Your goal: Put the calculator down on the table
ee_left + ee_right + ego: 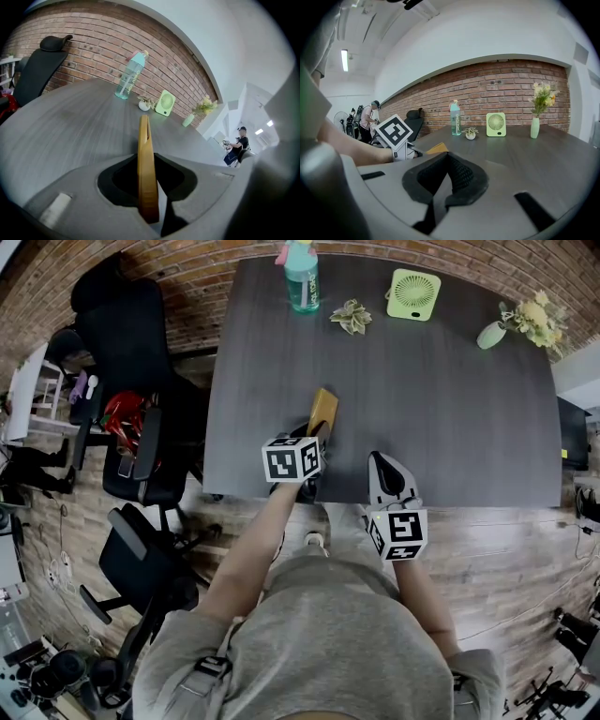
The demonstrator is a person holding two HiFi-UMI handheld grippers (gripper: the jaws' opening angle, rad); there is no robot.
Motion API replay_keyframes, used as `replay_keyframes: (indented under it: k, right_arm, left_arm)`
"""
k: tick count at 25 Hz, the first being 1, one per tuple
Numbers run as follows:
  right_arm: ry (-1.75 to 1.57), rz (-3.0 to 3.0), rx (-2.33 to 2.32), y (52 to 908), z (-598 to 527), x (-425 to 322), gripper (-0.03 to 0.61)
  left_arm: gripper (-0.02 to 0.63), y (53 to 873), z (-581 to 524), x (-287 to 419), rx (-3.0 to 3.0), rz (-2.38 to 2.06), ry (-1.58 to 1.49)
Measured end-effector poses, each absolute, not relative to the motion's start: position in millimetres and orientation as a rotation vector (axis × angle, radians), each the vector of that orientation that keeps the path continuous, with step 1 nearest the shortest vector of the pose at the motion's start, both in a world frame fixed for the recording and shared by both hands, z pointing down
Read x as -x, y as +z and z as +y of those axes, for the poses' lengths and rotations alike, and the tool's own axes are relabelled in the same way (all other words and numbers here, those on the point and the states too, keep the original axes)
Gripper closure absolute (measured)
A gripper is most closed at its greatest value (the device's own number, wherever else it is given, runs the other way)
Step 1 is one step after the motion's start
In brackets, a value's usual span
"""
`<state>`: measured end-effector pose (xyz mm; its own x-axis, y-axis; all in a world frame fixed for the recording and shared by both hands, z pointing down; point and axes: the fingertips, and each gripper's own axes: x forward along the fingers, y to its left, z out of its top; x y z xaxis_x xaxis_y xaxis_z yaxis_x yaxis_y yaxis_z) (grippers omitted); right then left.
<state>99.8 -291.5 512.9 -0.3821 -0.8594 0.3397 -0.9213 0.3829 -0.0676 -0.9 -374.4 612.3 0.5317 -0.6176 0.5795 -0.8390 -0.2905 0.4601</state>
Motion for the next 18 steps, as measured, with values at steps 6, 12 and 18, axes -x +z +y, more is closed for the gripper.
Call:
replay_keyframes:
  k: [6,12,18]
  right_arm:
    - [0.359,-2.394,-1.579,513.5,-291.3,-100.0,0.575]
    - [0.358,-2.396,-1.575,513.3,-291.1,-99.8,0.575]
    - [0.354,-2.397,-1.572,511.9,-291.0,-99.5,0.575]
  left_arm:
    - [0.510,616.5,-375.7,7.8,-2.016,-1.188,0.391]
    - [0.498,617.4,-376.3,9.0,-2.041,-1.194,0.432]
    - [0.472,617.9,-377.9,14.8,-2.053,-1.232,0.478]
